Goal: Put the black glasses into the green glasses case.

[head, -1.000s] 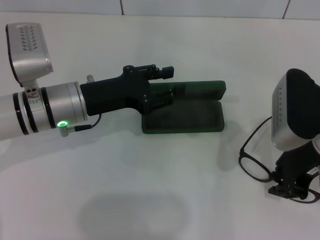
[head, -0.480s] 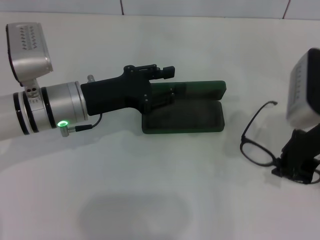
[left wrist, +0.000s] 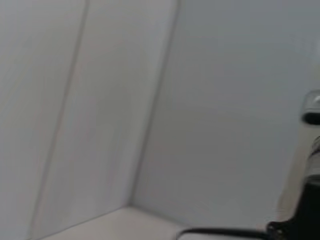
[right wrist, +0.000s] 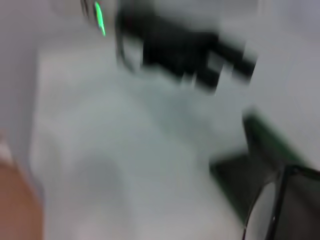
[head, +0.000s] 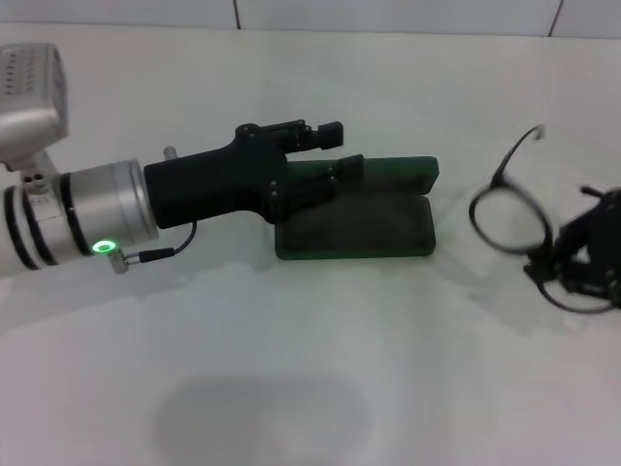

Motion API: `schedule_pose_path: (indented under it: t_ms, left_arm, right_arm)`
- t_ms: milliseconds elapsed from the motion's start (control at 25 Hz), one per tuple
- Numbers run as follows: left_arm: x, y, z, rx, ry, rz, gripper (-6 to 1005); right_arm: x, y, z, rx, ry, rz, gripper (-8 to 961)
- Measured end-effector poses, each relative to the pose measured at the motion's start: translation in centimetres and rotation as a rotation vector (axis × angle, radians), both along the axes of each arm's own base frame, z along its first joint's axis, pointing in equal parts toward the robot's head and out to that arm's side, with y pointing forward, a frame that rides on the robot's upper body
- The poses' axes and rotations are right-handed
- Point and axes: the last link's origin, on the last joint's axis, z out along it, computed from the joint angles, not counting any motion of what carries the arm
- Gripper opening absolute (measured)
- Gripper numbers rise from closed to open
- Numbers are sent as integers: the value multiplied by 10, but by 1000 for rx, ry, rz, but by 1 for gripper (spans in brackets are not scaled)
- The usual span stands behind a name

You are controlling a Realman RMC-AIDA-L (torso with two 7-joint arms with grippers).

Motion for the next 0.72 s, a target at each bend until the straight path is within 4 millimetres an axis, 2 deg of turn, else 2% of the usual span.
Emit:
schedule_pose_path:
  t_ms: [120, 240, 400, 480, 720]
  left_arm:
    - [5, -6, 12, -20, -64, -39, 516]
    - [6, -12, 28, -29, -138, -66, 516]
    - [9, -12, 36, -51, -174, -73, 517]
    - [23, 0, 42, -136, -213, -47, 518]
    - [58, 25, 47, -374, -237, 32, 519]
  right_arm:
    - [16, -7, 14, 40, 223, 55, 117]
    - [35, -12, 14, 121, 412, 144, 116]
    - [60, -24, -9, 276, 605, 277, 116]
    - [66, -31, -22, 345, 637, 354, 116]
    - [66, -42, -52, 387, 675, 470, 116]
